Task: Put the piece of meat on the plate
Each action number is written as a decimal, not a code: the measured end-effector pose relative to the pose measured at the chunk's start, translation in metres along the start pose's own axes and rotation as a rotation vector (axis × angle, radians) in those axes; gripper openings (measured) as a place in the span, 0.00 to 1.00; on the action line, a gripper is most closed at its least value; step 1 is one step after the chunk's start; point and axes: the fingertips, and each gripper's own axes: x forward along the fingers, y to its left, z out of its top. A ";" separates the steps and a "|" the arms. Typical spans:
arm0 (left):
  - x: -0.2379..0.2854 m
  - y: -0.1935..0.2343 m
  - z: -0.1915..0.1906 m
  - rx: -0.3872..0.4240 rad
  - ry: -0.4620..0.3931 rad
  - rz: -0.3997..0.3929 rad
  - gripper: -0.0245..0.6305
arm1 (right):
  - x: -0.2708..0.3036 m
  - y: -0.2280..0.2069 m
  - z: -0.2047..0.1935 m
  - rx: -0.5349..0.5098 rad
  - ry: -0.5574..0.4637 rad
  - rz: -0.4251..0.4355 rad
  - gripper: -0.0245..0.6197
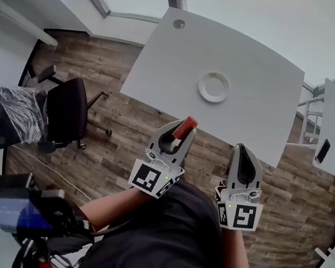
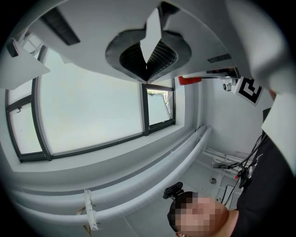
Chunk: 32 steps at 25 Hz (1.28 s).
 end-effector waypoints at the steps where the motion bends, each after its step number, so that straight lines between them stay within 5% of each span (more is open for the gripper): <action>1: 0.006 0.007 0.003 -0.004 0.000 -0.005 0.18 | 0.009 -0.002 0.000 0.000 0.007 -0.007 0.05; 12: 0.052 0.065 -0.009 -0.037 0.076 -0.051 0.18 | 0.071 -0.027 -0.006 0.012 0.039 -0.086 0.05; 24: 0.101 0.071 -0.023 -0.025 0.144 -0.036 0.18 | 0.108 -0.033 0.017 -0.005 -0.006 0.021 0.05; 32: 0.151 0.075 -0.077 0.005 0.266 -0.054 0.18 | 0.123 -0.059 0.011 -0.011 -0.001 0.013 0.05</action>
